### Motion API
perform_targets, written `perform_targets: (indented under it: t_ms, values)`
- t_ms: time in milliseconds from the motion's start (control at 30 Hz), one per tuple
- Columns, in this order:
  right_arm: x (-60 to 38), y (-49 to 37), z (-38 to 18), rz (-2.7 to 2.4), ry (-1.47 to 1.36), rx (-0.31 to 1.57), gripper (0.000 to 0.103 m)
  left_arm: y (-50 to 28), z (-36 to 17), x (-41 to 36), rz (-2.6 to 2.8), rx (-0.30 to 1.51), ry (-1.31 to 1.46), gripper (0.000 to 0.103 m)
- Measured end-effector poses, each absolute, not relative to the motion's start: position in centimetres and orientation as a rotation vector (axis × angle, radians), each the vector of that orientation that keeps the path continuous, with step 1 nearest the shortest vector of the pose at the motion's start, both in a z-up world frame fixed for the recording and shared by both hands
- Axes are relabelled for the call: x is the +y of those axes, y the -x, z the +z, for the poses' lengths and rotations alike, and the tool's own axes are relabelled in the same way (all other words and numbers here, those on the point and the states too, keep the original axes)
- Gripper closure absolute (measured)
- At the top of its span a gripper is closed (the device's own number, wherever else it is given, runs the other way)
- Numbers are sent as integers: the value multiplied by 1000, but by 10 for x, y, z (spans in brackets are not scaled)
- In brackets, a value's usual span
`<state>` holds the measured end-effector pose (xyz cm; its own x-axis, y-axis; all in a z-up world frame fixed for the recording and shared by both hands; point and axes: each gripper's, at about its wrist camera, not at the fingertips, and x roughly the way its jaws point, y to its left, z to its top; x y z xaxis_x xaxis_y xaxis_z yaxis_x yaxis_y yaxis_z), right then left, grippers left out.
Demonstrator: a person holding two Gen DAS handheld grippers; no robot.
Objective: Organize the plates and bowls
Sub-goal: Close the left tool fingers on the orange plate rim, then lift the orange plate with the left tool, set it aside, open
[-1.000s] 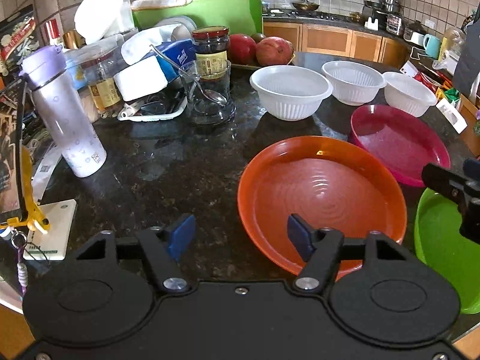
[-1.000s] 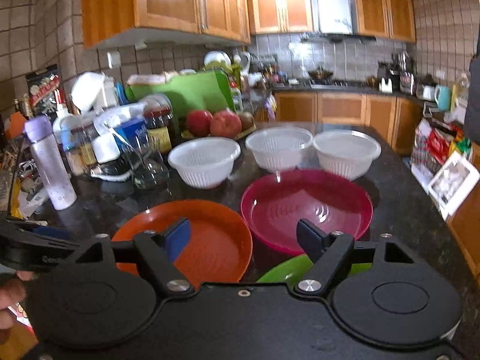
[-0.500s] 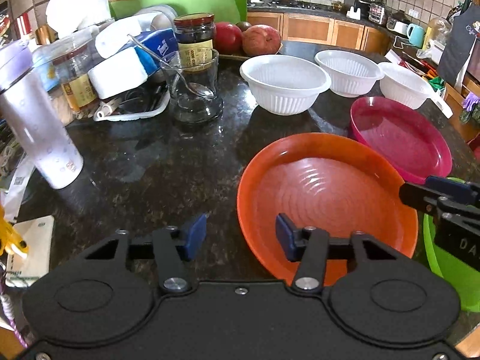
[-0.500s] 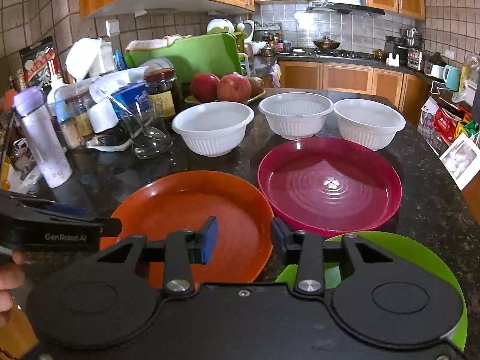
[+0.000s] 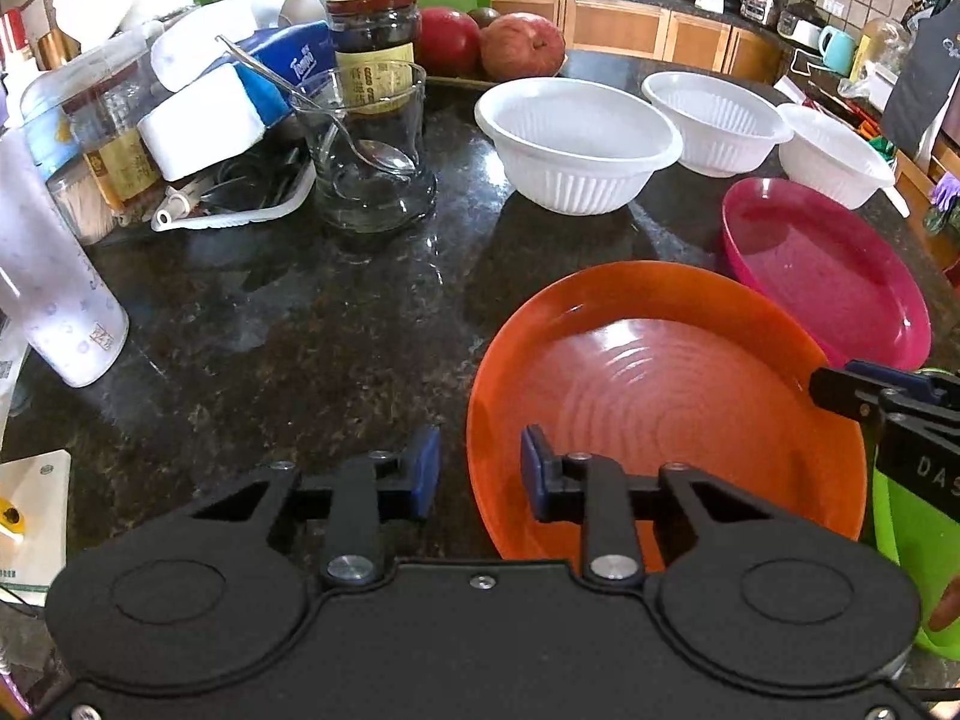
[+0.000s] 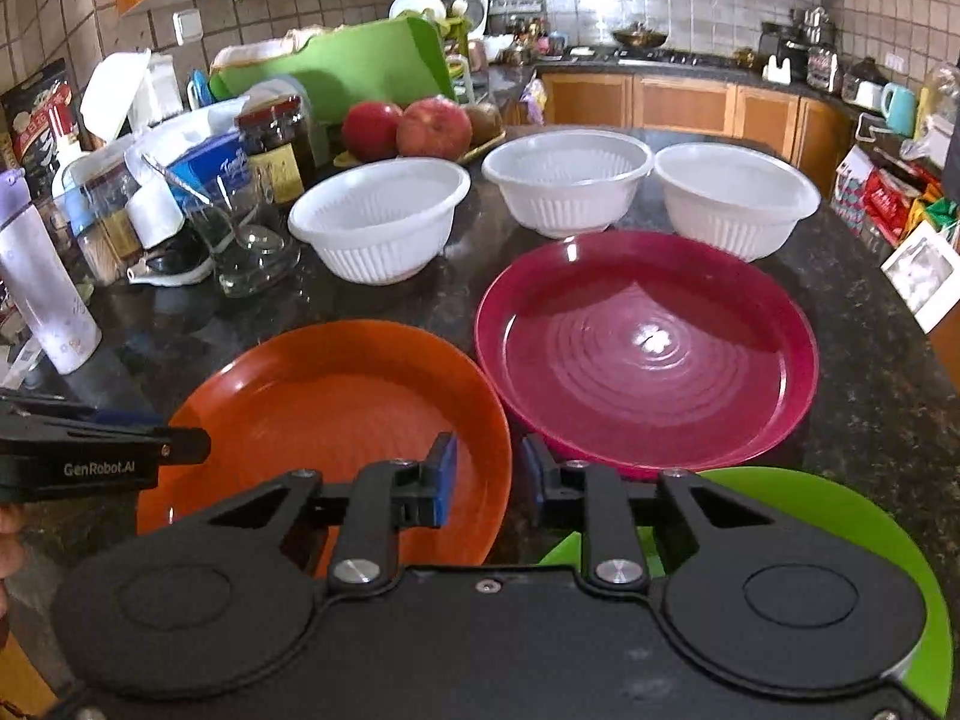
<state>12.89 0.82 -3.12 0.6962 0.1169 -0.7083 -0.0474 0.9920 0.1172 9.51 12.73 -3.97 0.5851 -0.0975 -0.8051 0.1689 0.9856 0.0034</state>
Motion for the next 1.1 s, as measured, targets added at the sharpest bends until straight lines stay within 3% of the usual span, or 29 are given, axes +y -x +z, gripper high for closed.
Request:
perform_targets:
  t_ms: [300,433,1100]
  values:
    - [8,-137,-39,87,-113,829,82,-97,-42,119,-169,924,-118,73]
    - [12,-137,-39,67,-108,827,82,-96,-42,122,-156,923,-133,86]
    - [74,-121,-29,133,-89,820,90,-67,-30,187,-94,892,-100,89]
